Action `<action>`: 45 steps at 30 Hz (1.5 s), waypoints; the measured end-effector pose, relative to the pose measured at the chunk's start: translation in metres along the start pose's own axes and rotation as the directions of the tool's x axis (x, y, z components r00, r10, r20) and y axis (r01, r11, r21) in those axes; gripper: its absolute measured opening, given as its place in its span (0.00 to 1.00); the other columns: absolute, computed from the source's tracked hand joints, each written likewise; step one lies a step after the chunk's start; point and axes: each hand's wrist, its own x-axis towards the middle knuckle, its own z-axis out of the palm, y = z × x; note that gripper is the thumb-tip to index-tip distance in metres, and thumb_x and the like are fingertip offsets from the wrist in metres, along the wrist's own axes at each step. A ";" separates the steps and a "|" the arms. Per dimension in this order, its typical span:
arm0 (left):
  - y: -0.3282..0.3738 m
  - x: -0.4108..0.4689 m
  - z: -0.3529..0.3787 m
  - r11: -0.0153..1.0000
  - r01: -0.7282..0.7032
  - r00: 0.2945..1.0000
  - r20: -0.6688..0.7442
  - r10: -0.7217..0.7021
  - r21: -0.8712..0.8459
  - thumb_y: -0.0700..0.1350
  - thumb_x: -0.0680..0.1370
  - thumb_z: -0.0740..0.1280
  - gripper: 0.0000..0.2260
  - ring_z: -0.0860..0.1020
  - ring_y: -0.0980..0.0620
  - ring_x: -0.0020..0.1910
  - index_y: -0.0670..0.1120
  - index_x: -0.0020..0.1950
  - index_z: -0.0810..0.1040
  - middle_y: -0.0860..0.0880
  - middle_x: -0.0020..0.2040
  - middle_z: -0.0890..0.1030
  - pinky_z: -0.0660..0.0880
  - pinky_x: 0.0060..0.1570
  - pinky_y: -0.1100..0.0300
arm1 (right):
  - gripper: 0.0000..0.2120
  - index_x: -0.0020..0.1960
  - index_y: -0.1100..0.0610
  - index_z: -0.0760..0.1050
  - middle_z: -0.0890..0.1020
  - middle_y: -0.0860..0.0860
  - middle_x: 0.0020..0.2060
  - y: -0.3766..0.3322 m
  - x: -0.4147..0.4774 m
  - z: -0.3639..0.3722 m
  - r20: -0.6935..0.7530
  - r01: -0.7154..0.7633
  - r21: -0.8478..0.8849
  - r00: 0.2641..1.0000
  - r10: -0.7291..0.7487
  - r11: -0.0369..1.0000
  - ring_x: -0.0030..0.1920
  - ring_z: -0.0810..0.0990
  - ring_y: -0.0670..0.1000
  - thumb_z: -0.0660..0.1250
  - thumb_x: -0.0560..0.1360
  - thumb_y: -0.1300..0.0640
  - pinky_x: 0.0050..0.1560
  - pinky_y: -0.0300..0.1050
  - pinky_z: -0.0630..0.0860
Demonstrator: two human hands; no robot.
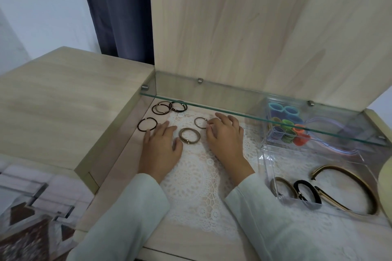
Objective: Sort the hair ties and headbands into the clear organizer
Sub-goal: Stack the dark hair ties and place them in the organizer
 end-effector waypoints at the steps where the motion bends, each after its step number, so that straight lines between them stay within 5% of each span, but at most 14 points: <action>1: 0.001 0.000 -0.001 1.000 -0.002 1.000 -0.003 0.002 -0.004 0.54 0.76 0.54 0.25 0.63 0.51 0.75 0.47 0.71 0.73 0.49 0.76 0.67 0.49 0.76 0.48 | 0.14 0.60 0.51 0.77 0.71 0.47 0.70 -0.001 0.001 0.001 -0.003 -0.024 -0.004 1.000 0.024 1.000 0.72 0.61 0.56 0.59 0.80 0.48 0.69 0.56 0.59; 6: 0.001 0.001 -0.001 1.000 -0.006 1.000 -0.013 0.005 -0.012 0.50 0.80 0.58 0.21 0.63 0.51 0.75 0.47 0.71 0.73 0.48 0.75 0.67 0.48 0.76 0.48 | 0.17 0.61 0.53 0.76 0.71 0.49 0.69 -0.005 0.013 0.005 0.052 -0.087 -0.101 0.994 0.093 0.991 0.72 0.61 0.56 0.57 0.80 0.45 0.67 0.55 0.59; 12: -0.001 0.002 0.002 1.000 -0.014 0.999 -0.031 0.014 -0.002 0.47 0.81 0.61 0.19 0.63 0.50 0.75 0.47 0.72 0.72 0.48 0.76 0.67 0.48 0.76 0.48 | 0.11 0.53 0.53 0.80 0.73 0.51 0.66 -0.011 0.025 -0.004 0.056 -0.088 -0.196 0.993 0.100 0.977 0.71 0.61 0.59 0.61 0.76 0.57 0.65 0.54 0.63; 23: -0.001 0.002 0.002 1.000 -0.020 0.998 -0.057 0.019 -0.014 0.47 0.80 0.62 0.19 0.64 0.51 0.74 0.47 0.70 0.73 0.48 0.75 0.68 0.49 0.76 0.47 | 0.08 0.52 0.57 0.78 0.74 0.55 0.59 -0.016 0.033 -0.024 0.227 -0.123 -0.239 0.957 0.179 0.963 0.67 0.64 0.60 0.62 0.75 0.60 0.63 0.54 0.63; 28: 0.000 0.002 0.001 1.000 -0.019 0.999 -0.050 0.018 -0.009 0.47 0.80 0.62 0.19 0.63 0.51 0.75 0.47 0.71 0.73 0.48 0.75 0.67 0.49 0.76 0.48 | 0.06 0.51 0.55 0.74 0.80 0.51 0.44 -0.013 0.021 -0.019 0.201 -0.212 0.037 0.959 0.200 0.977 0.54 0.74 0.57 0.58 0.78 0.59 0.57 0.53 0.64; 32: -0.001 0.002 0.001 1.000 -0.022 0.998 -0.052 0.022 -0.002 0.48 0.80 0.62 0.19 0.63 0.51 0.75 0.47 0.71 0.73 0.48 0.75 0.67 0.49 0.76 0.48 | 0.10 0.58 0.51 0.75 0.77 0.43 0.43 -0.006 0.009 -0.017 0.182 -0.298 0.238 0.949 0.259 0.924 0.58 0.74 0.53 0.62 0.78 0.57 0.63 0.54 0.65; 35: -0.002 0.002 0.002 1.000 -0.020 0.999 -0.049 0.020 -0.008 0.48 0.80 0.62 0.19 0.63 0.51 0.75 0.47 0.71 0.73 0.48 0.75 0.67 0.49 0.76 0.48 | 0.09 0.55 0.50 0.79 0.76 0.41 0.42 -0.002 0.002 -0.016 0.149 -0.305 0.313 0.951 0.271 0.900 0.55 0.76 0.50 0.63 0.78 0.57 0.63 0.55 0.68; 38: -0.003 0.003 0.003 1.000 -0.016 0.999 -0.040 0.016 0.000 0.48 0.80 0.61 0.19 0.62 0.50 0.76 0.47 0.71 0.72 0.48 0.76 0.67 0.49 0.77 0.48 | 0.06 0.46 0.47 0.78 0.77 0.38 0.39 -0.006 -0.002 -0.017 0.080 -0.260 0.444 0.965 0.251 0.857 0.48 0.77 0.46 0.65 0.77 0.56 0.59 0.57 0.72; 42: -0.003 0.003 0.004 1.000 -0.013 0.999 -0.040 0.013 0.006 0.48 0.80 0.62 0.19 0.63 0.49 0.75 0.47 0.71 0.73 0.48 0.75 0.68 0.50 0.76 0.47 | 0.04 0.44 0.50 0.79 0.81 0.41 0.43 -0.015 -0.011 -0.013 -0.013 -0.085 0.661 0.992 0.125 0.745 0.49 0.76 0.40 0.68 0.75 0.57 0.56 0.46 0.72; 45: -0.003 0.003 0.004 1.000 -0.015 0.999 -0.041 0.016 0.009 0.47 0.80 0.63 0.19 0.64 0.49 0.75 0.46 0.70 0.73 0.47 0.75 0.68 0.51 0.76 0.46 | 0.04 0.44 0.45 0.79 0.80 0.42 0.46 -0.017 -0.020 -0.004 -0.056 0.051 0.613 0.998 -0.021 0.788 0.54 0.74 0.48 0.69 0.74 0.54 0.58 0.51 0.69</action>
